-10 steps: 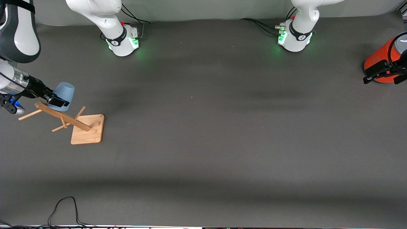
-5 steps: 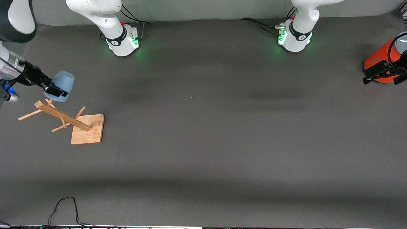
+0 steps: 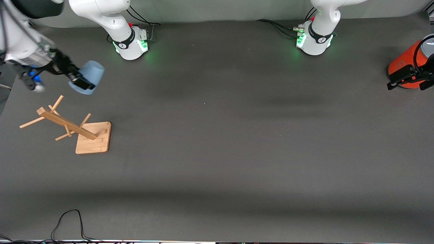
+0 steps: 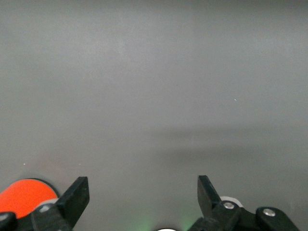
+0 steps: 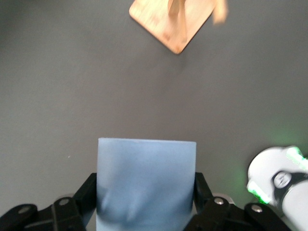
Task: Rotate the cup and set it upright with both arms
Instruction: 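Pull the cup off the peg and carry it toward the table middle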
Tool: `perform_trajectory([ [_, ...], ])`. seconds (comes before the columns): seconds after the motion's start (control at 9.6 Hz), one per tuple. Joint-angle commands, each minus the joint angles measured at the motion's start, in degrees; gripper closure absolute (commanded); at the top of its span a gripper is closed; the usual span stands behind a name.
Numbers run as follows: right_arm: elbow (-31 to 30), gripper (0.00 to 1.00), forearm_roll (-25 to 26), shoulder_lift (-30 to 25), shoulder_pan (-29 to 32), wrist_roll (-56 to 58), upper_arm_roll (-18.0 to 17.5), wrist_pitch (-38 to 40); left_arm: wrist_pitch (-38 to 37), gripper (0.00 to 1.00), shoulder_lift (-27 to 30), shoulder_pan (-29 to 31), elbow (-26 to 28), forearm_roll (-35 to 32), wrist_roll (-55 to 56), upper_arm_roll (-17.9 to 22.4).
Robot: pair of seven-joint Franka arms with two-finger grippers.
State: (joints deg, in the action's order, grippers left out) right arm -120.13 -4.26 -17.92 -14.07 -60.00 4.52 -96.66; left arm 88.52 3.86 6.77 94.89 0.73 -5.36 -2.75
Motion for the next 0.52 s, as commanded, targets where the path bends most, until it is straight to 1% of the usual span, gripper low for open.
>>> perform_trajectory([
  [0.0, -0.28, 0.51, -1.28, 1.47, -9.44, -15.17, 0.31, -3.86, -0.98, 0.0, -0.17, 0.35, -0.85, 0.24, -0.44, -0.06],
  [0.1, 1.02, 0.51, -1.28, 4.27, -14.79, -23.33, 0.31, -5.97, -0.98, 0.0, -0.17, 0.35, -0.85, 0.24, -0.35, -0.06],
  [0.21, 3.3, 0.51, -1.11, 8.56, -20.24, -31.33, 0.31, -7.73, -1.07, 0.0, -0.17, 0.44, -0.76, 0.24, -0.35, -0.06],
  [0.42, 9.18, 0.51, -0.84, 17.35, -27.21, -43.57, 0.31, -10.03, -1.68, 0.0, -0.43, 0.44, -0.85, 0.24, -0.17, 0.03],
])
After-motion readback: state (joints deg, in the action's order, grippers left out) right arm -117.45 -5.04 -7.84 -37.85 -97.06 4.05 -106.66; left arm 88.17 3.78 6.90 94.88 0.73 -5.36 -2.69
